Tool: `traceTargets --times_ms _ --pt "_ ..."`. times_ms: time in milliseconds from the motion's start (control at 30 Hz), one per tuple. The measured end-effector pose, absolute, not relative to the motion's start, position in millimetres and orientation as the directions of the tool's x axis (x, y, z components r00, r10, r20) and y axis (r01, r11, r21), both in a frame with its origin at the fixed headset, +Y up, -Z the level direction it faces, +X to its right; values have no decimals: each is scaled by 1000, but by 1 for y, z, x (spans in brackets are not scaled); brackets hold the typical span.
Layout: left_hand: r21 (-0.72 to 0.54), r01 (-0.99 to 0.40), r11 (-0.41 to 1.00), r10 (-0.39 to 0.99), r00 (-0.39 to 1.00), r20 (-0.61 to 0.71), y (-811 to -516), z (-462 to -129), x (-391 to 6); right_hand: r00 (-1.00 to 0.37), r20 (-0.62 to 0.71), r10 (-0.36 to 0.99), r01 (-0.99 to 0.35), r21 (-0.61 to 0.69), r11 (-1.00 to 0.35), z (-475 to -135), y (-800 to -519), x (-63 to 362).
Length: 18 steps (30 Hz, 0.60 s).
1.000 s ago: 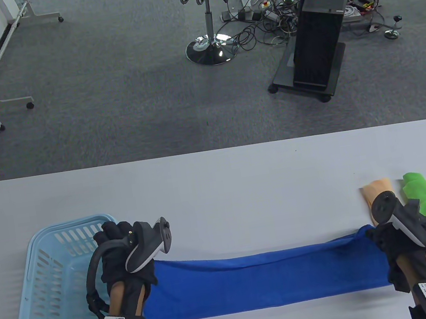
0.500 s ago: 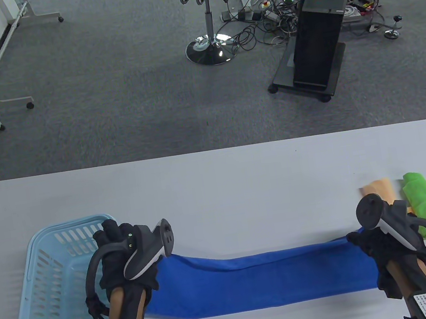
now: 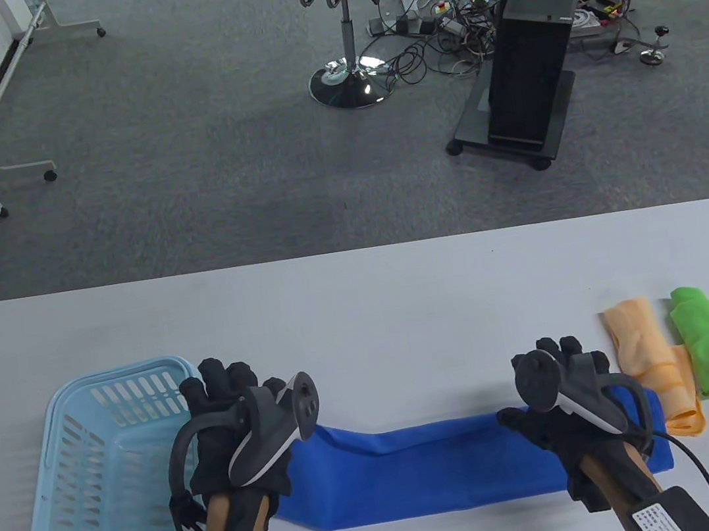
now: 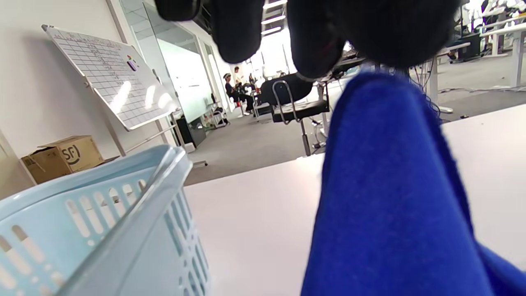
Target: Roll rectangular towel into towel roll
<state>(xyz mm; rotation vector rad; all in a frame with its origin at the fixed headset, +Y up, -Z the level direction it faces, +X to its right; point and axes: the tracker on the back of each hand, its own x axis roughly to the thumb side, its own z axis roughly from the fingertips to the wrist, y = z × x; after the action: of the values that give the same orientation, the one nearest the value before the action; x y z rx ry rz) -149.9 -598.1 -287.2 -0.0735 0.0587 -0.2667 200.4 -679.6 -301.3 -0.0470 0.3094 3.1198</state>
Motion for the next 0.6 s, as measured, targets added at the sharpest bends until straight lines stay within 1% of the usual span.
traceTargets --times_ms 100,200,400,467,567,600 --pt "-66 260 963 -261 965 -6 -604 -289 -151 -1000 9 -17 18 203 -979 -298 -687 189" --pt "-80 290 954 -292 957 -6 -612 -291 -153 -1000 24 -18 22 215 -976 -299 -695 183" --pt "-187 390 902 -404 914 -44 -626 -304 -163 -1000 23 -17 22 230 -973 -301 -705 180" --pt "-239 390 889 -416 907 -64 -630 -308 -167 -1000 23 -18 23 243 -970 -301 -709 181" --pt "-269 404 874 -437 897 -73 -635 -316 -170 -999 24 -23 28 244 -969 -302 -712 182" --pt "-265 388 883 -423 902 -88 -636 -319 -171 -999 24 -26 31 248 -968 -303 -713 183"
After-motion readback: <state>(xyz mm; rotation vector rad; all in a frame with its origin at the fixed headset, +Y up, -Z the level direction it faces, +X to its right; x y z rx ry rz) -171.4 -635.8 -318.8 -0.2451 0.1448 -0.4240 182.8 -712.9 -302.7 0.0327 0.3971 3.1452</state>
